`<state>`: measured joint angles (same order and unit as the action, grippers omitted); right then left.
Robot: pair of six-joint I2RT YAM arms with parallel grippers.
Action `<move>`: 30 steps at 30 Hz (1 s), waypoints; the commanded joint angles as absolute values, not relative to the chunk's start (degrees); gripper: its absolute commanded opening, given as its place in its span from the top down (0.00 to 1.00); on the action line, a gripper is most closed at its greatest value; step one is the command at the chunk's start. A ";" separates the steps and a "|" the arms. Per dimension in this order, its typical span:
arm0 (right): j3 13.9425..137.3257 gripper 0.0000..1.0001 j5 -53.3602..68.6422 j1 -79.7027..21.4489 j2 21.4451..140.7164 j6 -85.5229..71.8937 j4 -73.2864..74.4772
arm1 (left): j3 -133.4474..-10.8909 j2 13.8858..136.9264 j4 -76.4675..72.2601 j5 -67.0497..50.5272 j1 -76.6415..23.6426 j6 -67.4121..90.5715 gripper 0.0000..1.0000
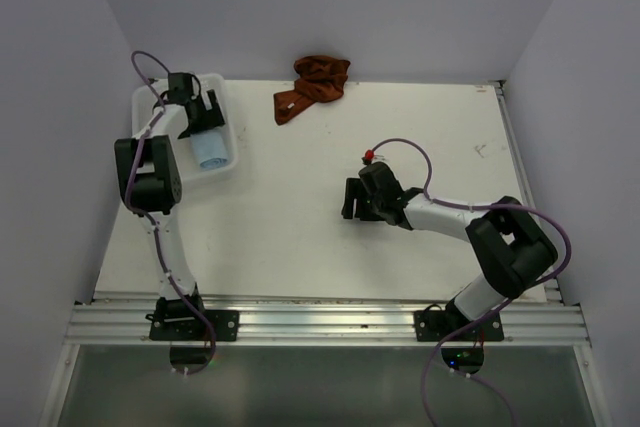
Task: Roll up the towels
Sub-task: Place the rolled towel into the container
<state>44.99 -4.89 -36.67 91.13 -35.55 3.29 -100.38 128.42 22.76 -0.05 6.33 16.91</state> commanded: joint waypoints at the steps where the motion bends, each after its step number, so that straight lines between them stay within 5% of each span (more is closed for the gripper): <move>1: 46.93 0.30 -3.96 -36.39 89.56 -35.33 4.92 | -100.37 123.84 21.53 -1.06 7.12 16.70 0.00; 26: 47.02 0.31 -2.46 -36.39 88.86 -35.68 5.36 | -100.20 113.30 20.84 -1.41 7.56 14.06 0.00; 30: 47.11 0.31 -2.20 -36.30 88.77 -35.33 6.06 | -97.12 111.27 18.90 -0.88 7.56 14.68 0.11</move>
<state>45.28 -3.25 -36.62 90.74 -35.59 4.93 -99.13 114.59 22.92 0.16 7.01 14.26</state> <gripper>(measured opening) 0.698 0.923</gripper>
